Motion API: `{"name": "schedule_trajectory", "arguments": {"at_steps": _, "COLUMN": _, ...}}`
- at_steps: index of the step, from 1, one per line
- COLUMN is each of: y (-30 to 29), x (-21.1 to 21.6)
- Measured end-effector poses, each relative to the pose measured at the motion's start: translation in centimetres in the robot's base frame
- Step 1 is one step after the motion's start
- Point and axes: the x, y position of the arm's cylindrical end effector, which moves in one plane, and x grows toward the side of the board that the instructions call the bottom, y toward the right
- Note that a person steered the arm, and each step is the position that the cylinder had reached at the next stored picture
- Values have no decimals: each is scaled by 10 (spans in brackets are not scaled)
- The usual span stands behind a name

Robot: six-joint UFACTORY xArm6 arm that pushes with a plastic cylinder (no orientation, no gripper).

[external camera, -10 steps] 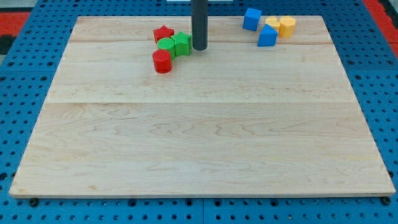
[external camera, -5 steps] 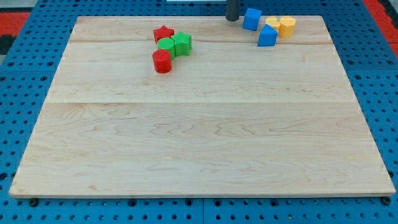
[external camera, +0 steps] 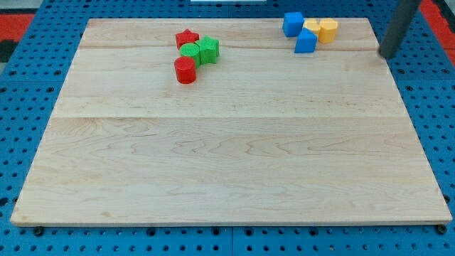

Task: Place the blue cube to the left of the yellow heart

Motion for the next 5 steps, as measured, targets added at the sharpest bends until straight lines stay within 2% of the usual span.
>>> {"name": "schedule_trajectory", "arguments": {"at_steps": 1, "y": 0, "x": -78}}
{"name": "schedule_trajectory", "arguments": {"at_steps": 2, "y": -1, "x": -81}}
{"name": "schedule_trajectory", "arguments": {"at_steps": 3, "y": -50, "x": -81}}
{"name": "schedule_trajectory", "arguments": {"at_steps": 5, "y": -203, "x": -81}}
